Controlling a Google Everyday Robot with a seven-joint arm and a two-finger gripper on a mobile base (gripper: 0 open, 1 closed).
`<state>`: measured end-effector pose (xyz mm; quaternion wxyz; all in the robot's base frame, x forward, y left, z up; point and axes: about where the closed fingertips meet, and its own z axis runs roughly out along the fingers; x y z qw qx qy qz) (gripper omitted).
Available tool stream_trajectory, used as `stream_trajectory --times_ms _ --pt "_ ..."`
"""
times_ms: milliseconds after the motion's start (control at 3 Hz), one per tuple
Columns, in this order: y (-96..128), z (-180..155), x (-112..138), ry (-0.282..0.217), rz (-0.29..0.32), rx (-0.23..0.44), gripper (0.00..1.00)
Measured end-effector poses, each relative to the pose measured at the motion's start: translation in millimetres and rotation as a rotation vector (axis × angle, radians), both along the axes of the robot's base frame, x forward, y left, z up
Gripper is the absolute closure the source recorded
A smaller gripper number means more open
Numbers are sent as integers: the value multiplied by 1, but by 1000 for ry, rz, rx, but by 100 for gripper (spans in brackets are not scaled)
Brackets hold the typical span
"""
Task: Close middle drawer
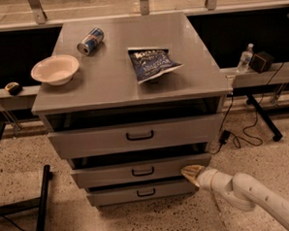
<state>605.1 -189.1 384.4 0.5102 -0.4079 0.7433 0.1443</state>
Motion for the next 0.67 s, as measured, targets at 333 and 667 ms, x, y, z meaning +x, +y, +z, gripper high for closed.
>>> stream_trajectory --times_ms 333,667 --pt "2 10 0 -28 31 24 100" --pt "11 18 -25 -71 102 32 100"
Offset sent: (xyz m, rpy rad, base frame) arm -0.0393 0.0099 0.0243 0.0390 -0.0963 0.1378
